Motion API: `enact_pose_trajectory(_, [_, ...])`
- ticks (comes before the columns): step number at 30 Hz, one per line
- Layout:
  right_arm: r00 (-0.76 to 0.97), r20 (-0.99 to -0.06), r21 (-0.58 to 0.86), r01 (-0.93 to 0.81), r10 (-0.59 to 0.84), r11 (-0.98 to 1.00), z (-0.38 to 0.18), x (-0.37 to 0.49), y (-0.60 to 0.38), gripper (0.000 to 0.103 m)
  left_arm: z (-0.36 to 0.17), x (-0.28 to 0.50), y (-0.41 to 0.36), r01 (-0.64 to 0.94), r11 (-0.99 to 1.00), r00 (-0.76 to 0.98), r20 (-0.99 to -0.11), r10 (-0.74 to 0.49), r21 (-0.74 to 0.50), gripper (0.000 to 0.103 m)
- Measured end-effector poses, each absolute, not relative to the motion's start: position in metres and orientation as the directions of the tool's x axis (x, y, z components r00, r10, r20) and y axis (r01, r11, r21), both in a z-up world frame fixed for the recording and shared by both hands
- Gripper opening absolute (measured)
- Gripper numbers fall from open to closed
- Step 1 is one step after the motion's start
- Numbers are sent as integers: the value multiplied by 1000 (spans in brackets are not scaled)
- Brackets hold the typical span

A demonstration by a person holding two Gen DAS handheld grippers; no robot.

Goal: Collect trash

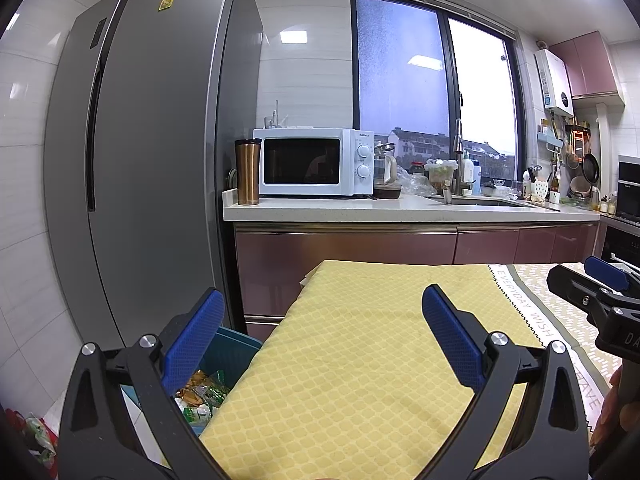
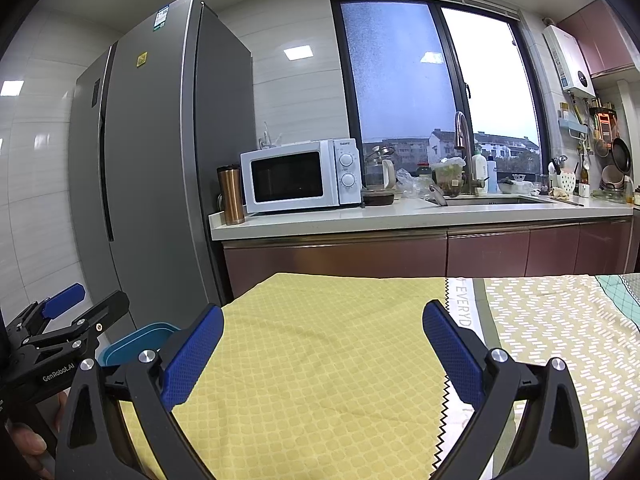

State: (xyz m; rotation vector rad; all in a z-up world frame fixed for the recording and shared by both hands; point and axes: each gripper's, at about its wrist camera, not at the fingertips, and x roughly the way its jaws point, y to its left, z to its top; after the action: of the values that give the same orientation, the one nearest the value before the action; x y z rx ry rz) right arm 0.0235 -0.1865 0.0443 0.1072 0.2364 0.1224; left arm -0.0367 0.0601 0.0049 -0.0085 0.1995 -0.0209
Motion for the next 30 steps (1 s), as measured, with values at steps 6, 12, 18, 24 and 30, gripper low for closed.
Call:
enact_pose_trajectory(6, [965, -227, 122, -107, 133, 987, 44, 23, -187, 96, 4, -35, 61, 21, 1000, 979, -200, -23, -10, 97])
enact_pose_trajectory(12, [964, -230, 122, -105, 131, 987, 43, 25, -187, 96, 3, -33, 61, 21, 1000, 980, -199, -23, -11, 97])
enact_pose_trajectory(18, [964, -231, 127, -102, 129, 987, 42, 25, -189, 96, 2, -32, 60, 21, 1000, 980, -199, -22, -10, 97])
enact_pose_trajectory(24, [964, -230, 127, -103, 130, 987, 43, 26, -190, 96, 2, -32, 59, 22, 1000, 979, -200, -23, -11, 97])
enact_pose_trajectory(30, [964, -231, 127, -102, 129, 987, 42, 27, -191, 96, -1, -29, 57, 24, 1000, 979, -203, -25, -9, 97])
